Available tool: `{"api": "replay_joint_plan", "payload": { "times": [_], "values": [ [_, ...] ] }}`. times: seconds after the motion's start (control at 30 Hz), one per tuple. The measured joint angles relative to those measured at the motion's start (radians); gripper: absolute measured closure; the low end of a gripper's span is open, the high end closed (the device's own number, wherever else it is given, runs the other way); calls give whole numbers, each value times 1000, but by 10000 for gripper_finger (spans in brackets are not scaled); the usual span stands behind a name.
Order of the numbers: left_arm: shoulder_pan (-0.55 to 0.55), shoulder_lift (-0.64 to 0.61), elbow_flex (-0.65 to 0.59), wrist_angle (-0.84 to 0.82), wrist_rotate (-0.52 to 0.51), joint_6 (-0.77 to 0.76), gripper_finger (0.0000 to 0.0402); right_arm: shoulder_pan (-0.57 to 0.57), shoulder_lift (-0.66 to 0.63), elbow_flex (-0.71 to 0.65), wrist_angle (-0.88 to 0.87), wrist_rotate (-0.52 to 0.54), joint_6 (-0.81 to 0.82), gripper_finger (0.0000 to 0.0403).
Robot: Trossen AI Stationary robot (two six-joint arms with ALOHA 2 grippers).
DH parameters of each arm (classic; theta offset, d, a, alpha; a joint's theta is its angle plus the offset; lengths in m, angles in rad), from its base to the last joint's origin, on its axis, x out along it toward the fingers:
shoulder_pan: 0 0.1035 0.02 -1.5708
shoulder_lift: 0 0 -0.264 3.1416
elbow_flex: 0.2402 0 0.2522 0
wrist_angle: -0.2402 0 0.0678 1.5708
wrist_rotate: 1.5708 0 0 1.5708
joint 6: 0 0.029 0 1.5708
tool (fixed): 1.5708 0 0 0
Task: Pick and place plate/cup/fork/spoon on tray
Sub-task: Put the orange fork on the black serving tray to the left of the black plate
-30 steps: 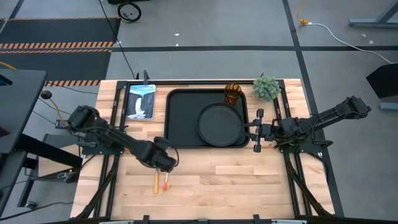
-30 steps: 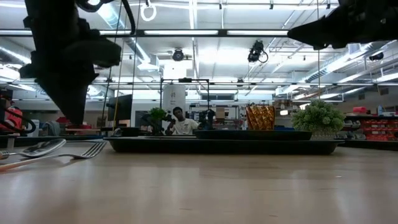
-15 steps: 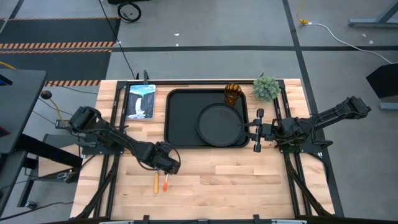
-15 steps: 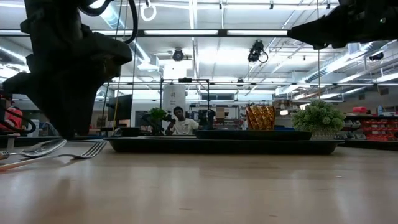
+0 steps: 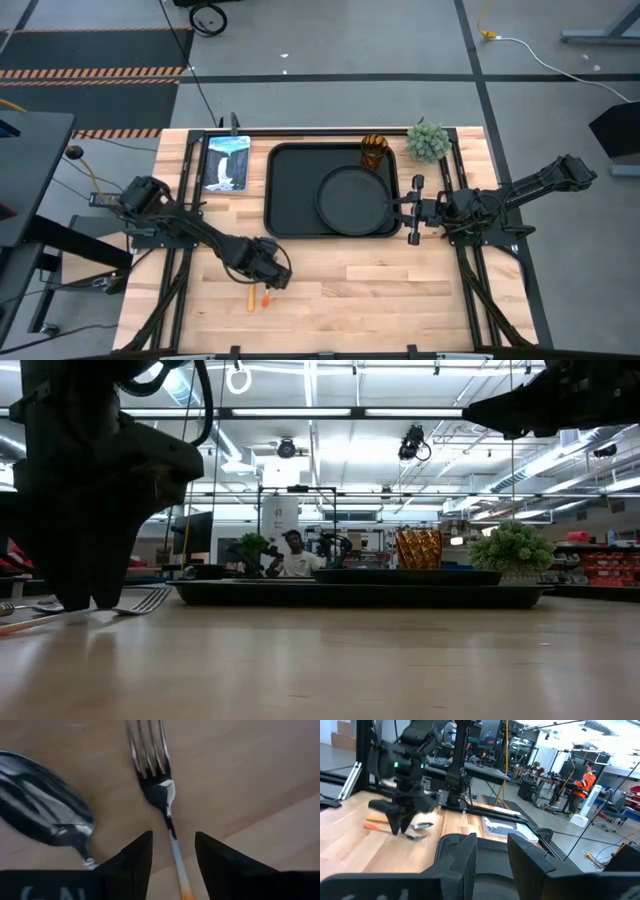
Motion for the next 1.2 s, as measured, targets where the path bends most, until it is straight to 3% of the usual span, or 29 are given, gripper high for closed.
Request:
{"api": "replay_joint_plan", "payload": {
  "times": [0.3, 0.87, 1.2],
  "values": [
    [-1, 16, 2, -2, 9, -2, 258, 0, 2, 0, 7, -2, 0, 287],
    [-1, 18, 1, -54, 17, 38, 380, 0, 2, 0, 6, -1, 4, 287],
    [4, 15, 24, -65, 20, 78, 380, 0, 2, 0, 6, -1, 4, 287]
  ]
}}
